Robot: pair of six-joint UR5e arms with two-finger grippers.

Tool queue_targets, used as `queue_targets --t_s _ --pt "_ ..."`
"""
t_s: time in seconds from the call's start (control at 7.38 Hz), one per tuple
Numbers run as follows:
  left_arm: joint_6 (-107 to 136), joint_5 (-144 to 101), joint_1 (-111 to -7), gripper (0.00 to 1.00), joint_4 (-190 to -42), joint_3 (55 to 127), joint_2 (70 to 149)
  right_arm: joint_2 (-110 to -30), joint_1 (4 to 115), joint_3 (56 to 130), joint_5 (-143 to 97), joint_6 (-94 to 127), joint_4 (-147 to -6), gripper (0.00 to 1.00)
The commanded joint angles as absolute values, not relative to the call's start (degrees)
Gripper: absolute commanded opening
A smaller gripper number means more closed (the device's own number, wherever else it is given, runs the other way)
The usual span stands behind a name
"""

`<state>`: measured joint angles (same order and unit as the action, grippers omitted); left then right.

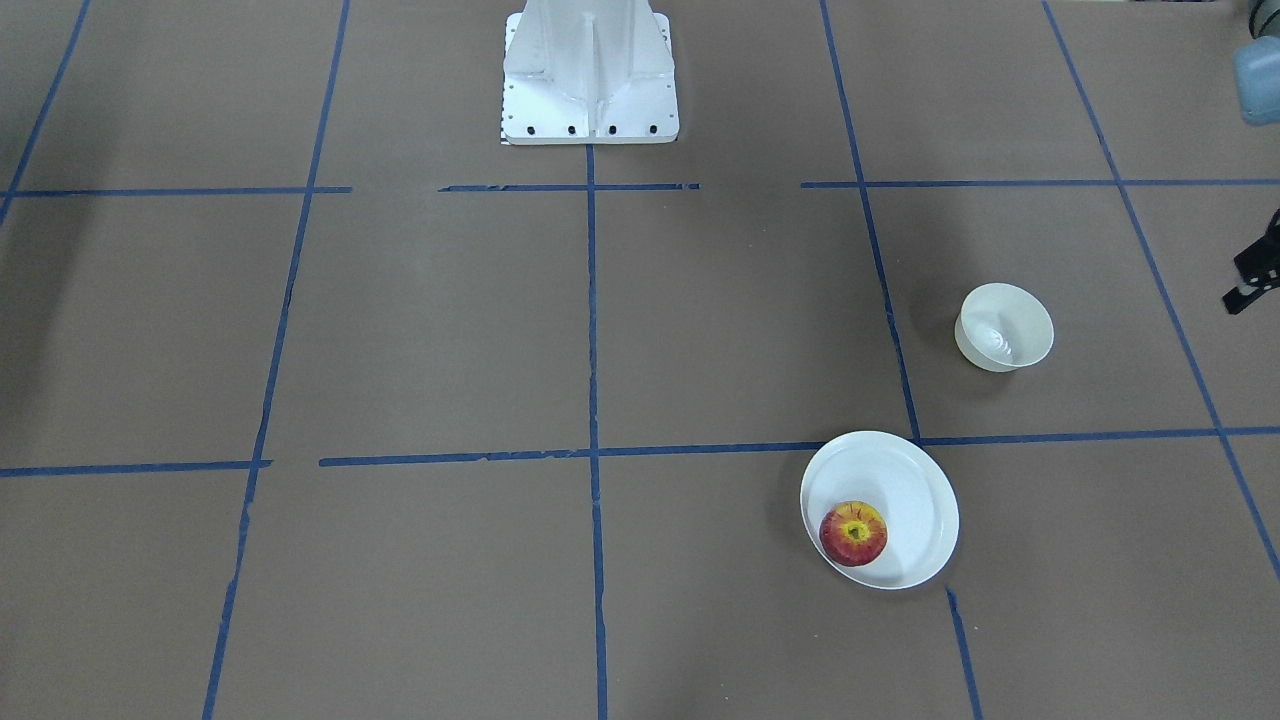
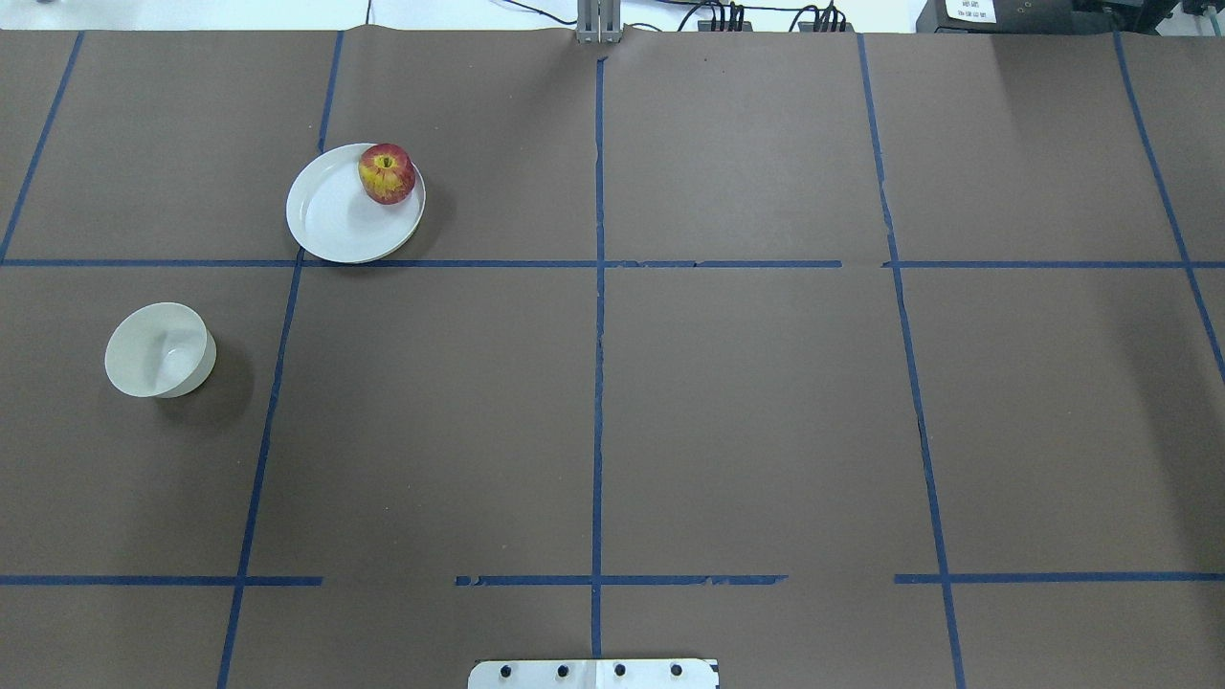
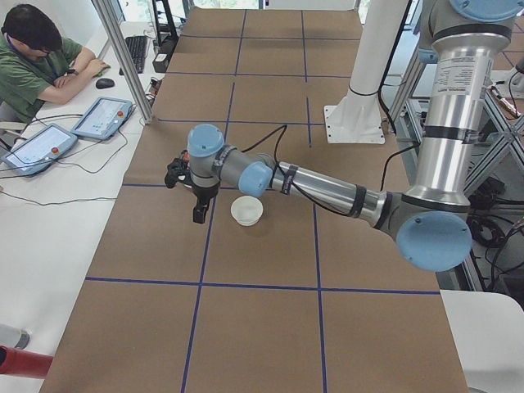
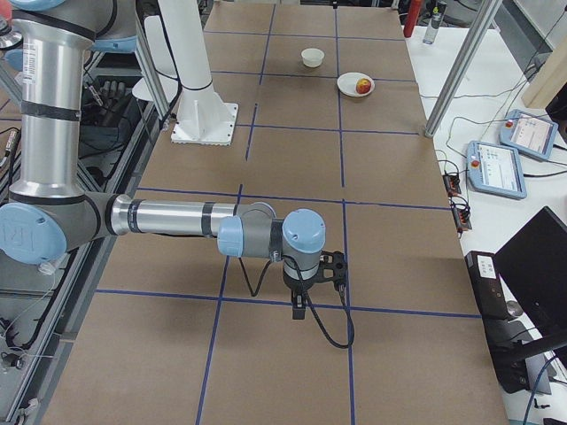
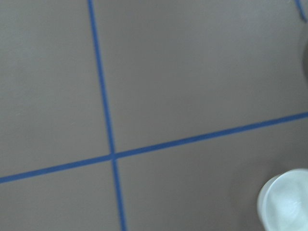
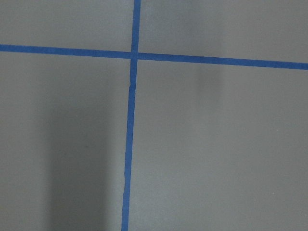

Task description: Move apple from plate to bowl

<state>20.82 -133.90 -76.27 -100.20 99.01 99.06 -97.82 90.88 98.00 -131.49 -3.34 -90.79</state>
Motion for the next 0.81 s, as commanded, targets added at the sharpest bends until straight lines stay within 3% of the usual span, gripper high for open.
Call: queue_targets --t_s 0.0,0.14,0.54,0.68 --pt "40.6 -131.9 -63.3 1.0 -100.2 89.6 114.7 -97.8 90.9 98.0 -131.5 -3.3 -90.8 1.0" --pt "46.3 -126.6 -60.1 1.0 -101.0 84.1 121.3 -97.8 90.9 98.0 -131.5 -3.3 -90.8 1.0" --pt "52.6 -121.8 -55.9 1.0 -101.2 71.3 130.8 -97.8 90.9 98.0 -131.5 -3.3 -90.8 1.0" --pt "54.8 -117.9 -54.9 1.0 -102.1 70.3 131.8 -97.8 90.9 98.0 -131.5 -3.3 -90.8 1.0"
